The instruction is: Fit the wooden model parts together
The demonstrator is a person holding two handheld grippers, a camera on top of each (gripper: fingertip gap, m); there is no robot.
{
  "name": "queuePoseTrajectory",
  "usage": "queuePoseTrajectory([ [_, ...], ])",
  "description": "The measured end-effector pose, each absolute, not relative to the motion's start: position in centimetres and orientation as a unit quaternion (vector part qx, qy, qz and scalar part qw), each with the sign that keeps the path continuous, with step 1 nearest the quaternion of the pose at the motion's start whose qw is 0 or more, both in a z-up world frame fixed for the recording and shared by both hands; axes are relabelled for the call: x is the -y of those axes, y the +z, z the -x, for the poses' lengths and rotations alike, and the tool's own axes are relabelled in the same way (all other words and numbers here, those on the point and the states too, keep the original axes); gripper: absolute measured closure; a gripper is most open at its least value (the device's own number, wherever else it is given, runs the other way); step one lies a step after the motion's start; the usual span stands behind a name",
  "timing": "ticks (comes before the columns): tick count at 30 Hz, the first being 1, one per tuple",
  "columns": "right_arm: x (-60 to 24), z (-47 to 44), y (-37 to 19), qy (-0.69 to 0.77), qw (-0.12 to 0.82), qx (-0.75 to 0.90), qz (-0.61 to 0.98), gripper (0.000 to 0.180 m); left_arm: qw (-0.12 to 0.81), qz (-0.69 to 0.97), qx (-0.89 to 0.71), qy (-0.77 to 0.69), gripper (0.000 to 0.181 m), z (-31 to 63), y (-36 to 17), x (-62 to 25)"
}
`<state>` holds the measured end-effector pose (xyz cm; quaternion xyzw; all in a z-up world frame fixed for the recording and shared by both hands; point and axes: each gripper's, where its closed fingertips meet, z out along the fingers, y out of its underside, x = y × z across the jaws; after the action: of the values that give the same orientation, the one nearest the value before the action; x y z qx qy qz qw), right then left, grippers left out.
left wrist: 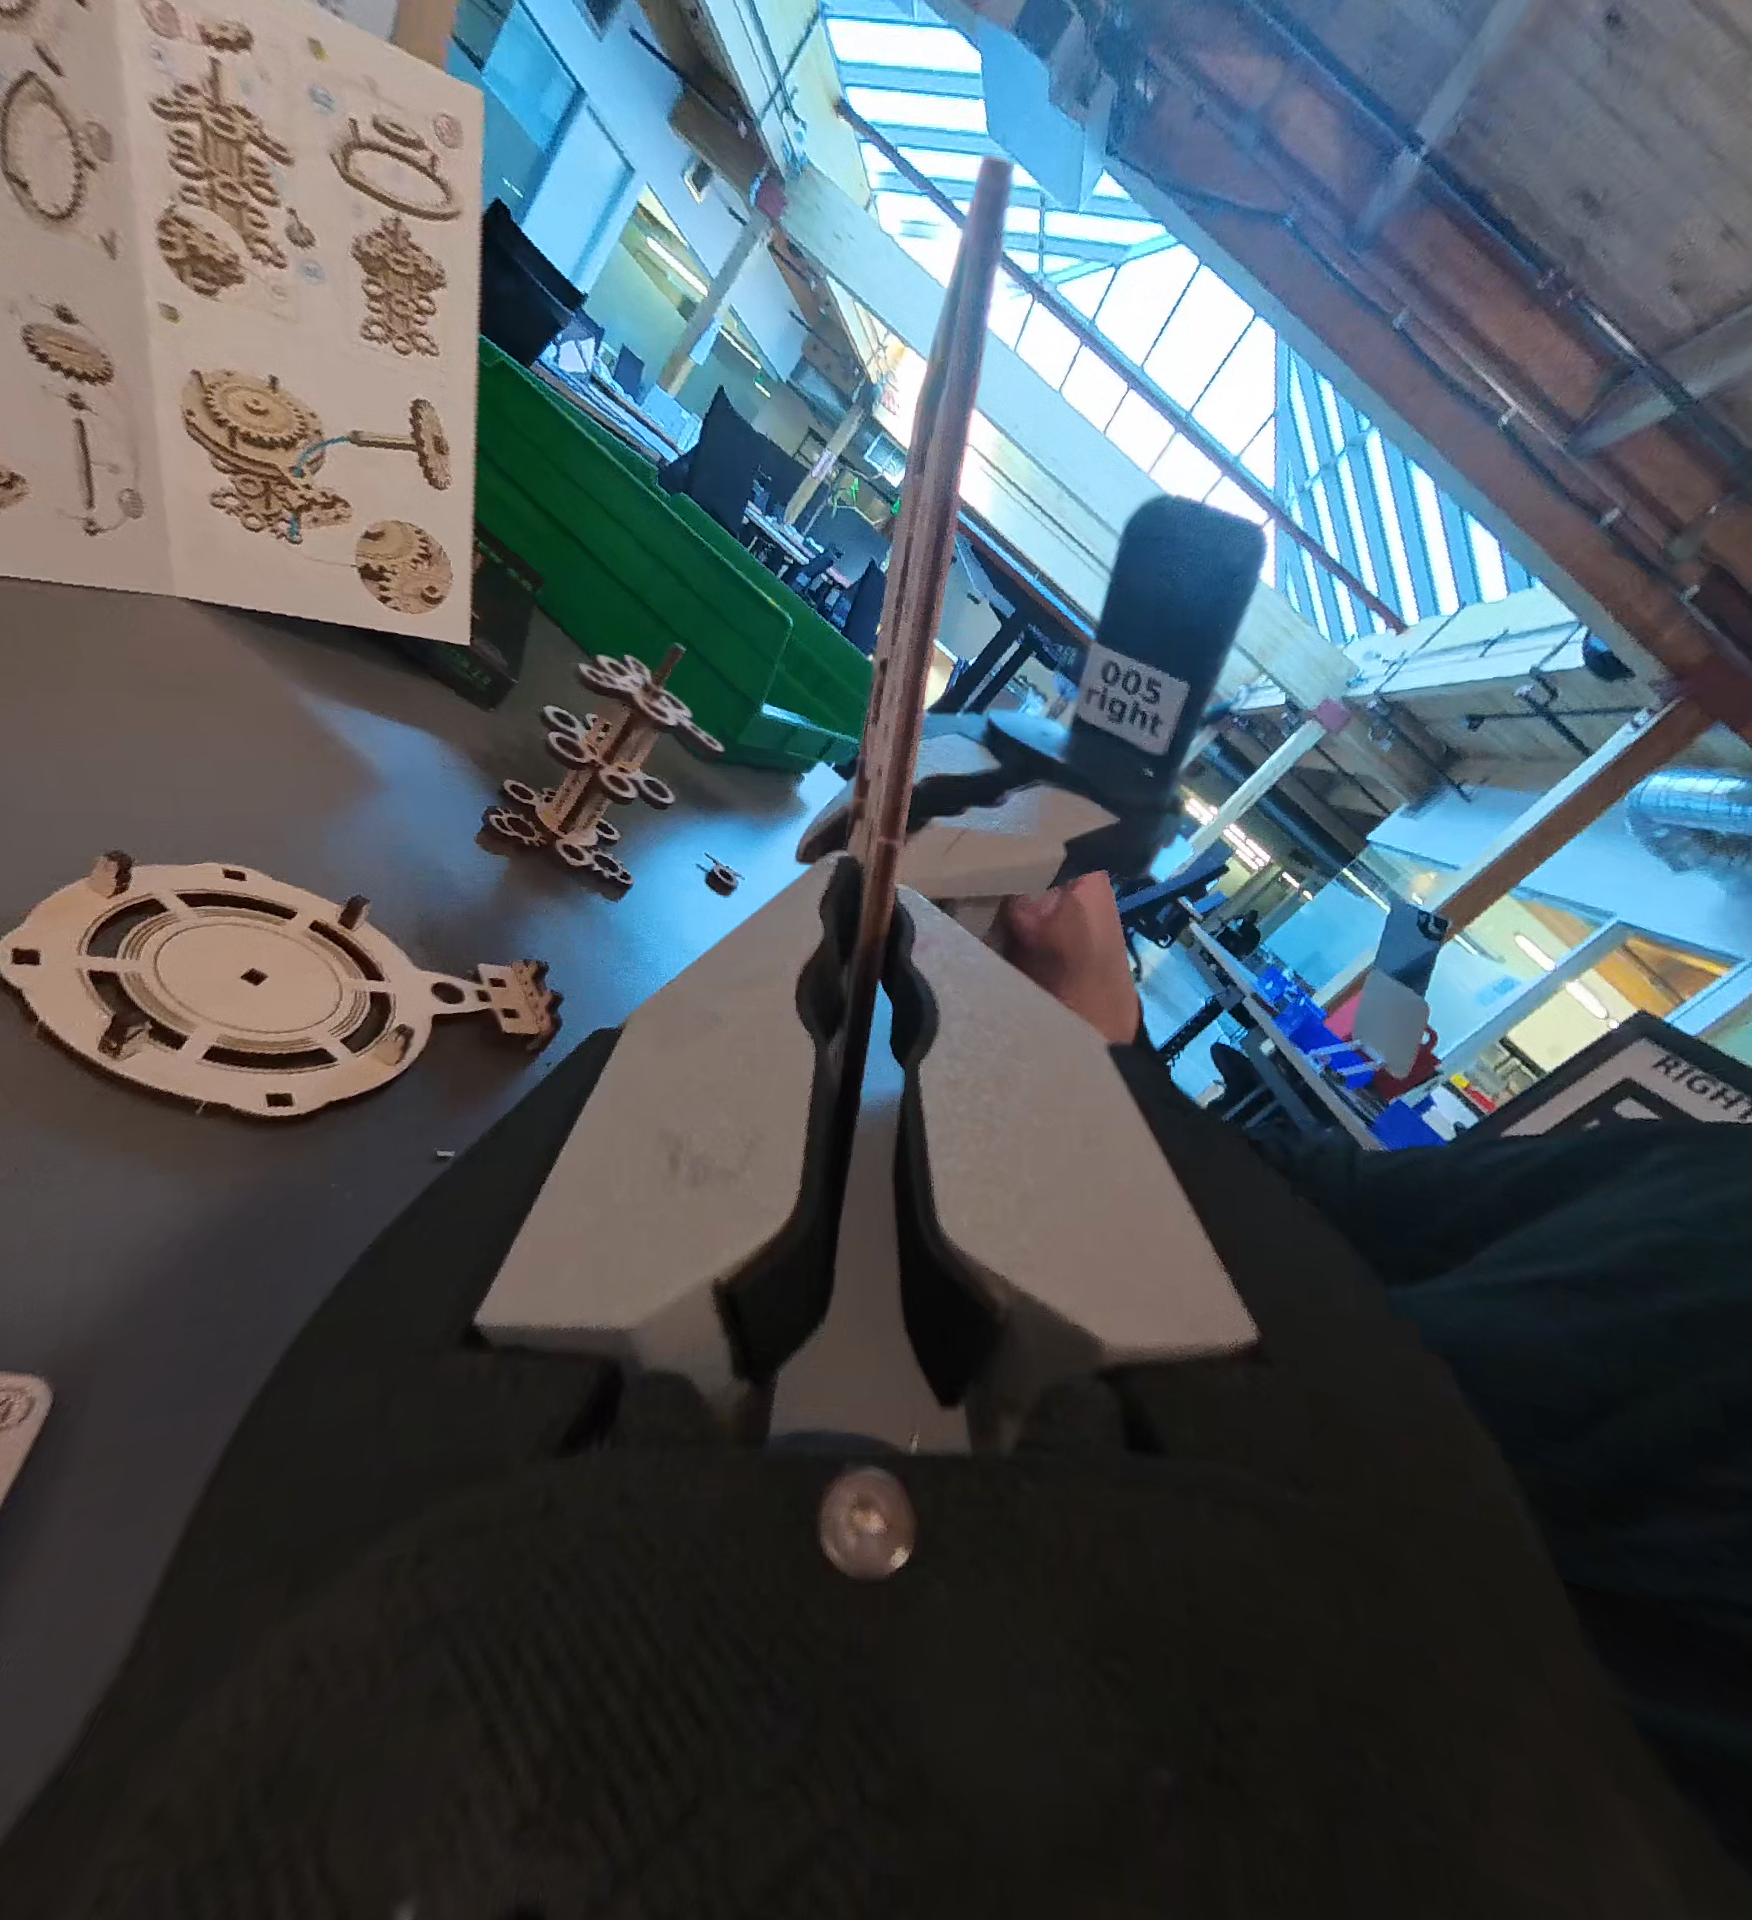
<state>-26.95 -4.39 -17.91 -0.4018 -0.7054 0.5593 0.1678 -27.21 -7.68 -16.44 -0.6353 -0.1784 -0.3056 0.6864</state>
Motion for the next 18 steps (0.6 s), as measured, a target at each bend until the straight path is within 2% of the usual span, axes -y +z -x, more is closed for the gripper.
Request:
queuePoseTrajectory([
  [3,3.8,27.4,-16.0,0.607,0.186,0.66,0.403,0.173,0.679,0.643,0.177,-0.308,0.18,26.6,-16.7,7.5],
  [10,3.5,26.0,-16.9,0.527,0.226,0.737,0.358,0.172,0.672,0.651,0.175,-0.307,0.181,26.2,-16.9,7.2],
  [13,3.3,25.4,-17.3,0.522,0.225,0.747,0.346,0.165,0.675,0.642,0.187,-0.312,0.181,26.5,-16.9,7.3],
  [18,3.7,24.6,-18.5,0.517,0.191,0.768,0.326,0.163,0.663,0.652,0.175,-0.324,0.181,25.4,-17.1,7.1],
])
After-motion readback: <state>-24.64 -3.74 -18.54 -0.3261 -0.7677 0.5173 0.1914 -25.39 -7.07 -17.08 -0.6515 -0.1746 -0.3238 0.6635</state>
